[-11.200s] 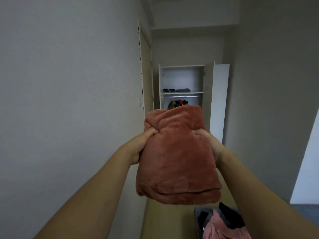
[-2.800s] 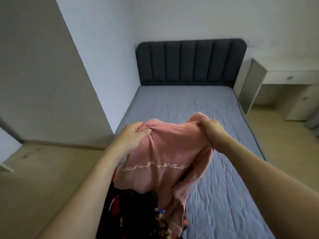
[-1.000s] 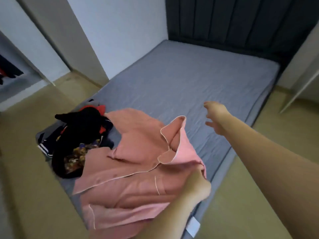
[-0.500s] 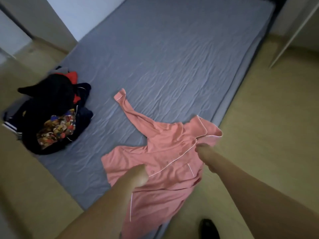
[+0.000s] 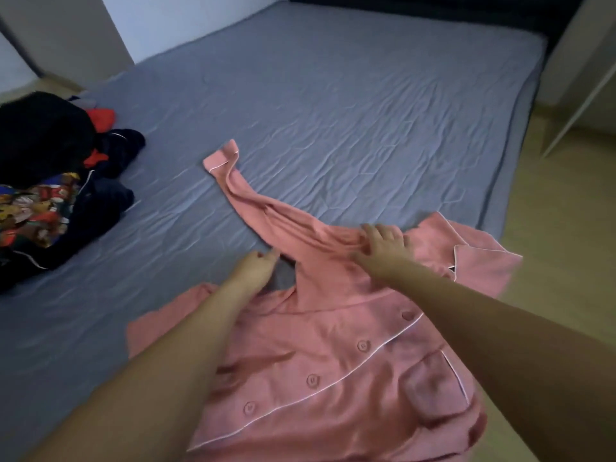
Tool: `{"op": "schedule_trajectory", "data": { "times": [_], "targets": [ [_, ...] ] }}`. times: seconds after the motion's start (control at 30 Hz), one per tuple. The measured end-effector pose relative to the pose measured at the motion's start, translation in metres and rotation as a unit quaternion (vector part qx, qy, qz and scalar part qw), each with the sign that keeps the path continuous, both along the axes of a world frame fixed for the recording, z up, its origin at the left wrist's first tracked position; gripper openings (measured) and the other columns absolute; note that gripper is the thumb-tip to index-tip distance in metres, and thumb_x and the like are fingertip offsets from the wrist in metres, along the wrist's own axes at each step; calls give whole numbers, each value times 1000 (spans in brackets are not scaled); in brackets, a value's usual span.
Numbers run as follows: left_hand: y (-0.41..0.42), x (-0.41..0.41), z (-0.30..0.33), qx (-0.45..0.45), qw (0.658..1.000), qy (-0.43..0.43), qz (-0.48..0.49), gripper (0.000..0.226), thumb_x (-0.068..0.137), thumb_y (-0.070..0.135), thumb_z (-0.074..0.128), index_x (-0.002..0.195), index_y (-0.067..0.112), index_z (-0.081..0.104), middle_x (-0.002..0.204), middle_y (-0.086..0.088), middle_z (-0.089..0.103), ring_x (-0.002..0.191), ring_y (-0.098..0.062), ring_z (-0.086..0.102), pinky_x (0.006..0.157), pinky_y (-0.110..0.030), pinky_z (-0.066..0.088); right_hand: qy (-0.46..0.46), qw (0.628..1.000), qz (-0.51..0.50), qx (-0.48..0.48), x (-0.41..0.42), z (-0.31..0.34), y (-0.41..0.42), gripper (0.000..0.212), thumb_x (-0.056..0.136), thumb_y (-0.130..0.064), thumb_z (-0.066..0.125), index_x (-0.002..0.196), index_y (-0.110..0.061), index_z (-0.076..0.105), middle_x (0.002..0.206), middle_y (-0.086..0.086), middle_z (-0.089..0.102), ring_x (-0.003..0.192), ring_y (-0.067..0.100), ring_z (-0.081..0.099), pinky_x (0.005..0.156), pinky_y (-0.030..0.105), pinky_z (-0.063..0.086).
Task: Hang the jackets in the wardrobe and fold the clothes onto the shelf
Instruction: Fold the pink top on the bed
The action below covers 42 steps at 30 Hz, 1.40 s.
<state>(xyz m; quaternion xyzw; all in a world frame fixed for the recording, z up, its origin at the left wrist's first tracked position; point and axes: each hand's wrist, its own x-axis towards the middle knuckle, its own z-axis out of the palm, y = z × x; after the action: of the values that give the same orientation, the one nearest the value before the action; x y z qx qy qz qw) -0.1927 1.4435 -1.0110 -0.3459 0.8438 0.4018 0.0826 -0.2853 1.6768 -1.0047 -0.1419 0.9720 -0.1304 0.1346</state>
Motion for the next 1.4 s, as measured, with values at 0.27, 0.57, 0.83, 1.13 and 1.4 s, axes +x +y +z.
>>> {"op": "schedule_trajectory", "data": {
  "times": [0.27, 0.57, 0.83, 1.13, 1.4],
  "targets": [
    [-22, -80, -34, 97, 966, 191, 148, 22, 91, 6, 44, 76, 5, 60, 34, -4, 49, 24, -14, 42, 30, -14, 29, 261, 957, 129, 3, -65, -55, -31, 35, 98, -52, 35, 103, -18, 43, 104, 13, 68, 95, 34, 64, 69, 38, 41],
    [-79, -157, 44, -65, 940, 261, 209, 55, 95, 24, 43, 147, 9, 32, 150, -20, 36, 138, -33, 39, 113, -48, 33, 373, 910, 170, -60, -176, -22, -168, 30, 98, -41, 43, 110, -15, 54, 108, 14, 62, 101, 34, 59, 77, 40, 42],
    [-59, -96, -98, -428, 903, 25, 21, 64, 93, 49, 24, 151, 22, 28, 156, -8, 28, 145, -27, 17, 117, -57, 8, 310, 938, 119, -101, -189, -91, -170, 48, 97, -51, 41, 106, -6, 56, 111, 20, 63, 103, 39, 58, 81, 44, 41],
    [-53, -84, -81, -403, 915, 6, 8, 61, 98, 47, 26, 153, 20, 22, 158, -5, 22, 146, -25, 13, 118, -53, 5, 232, 971, -18, -56, -125, -39, -51, 81, 79, -54, 49, 148, -20, 23, 152, 10, 20, 140, 32, 20, 113, 52, 12],
    [65, 73, -10, -235, 917, 161, -279, 46, 76, 81, 36, 92, 39, 46, 94, 21, 53, 90, -4, 52, 82, -37, 47, -100, 961, -129, -224, -63, -26, 76, 31, 79, -33, 78, 80, -5, 64, 71, 10, 69, 61, 18, 66, 53, 21, 49]
  ]
}}
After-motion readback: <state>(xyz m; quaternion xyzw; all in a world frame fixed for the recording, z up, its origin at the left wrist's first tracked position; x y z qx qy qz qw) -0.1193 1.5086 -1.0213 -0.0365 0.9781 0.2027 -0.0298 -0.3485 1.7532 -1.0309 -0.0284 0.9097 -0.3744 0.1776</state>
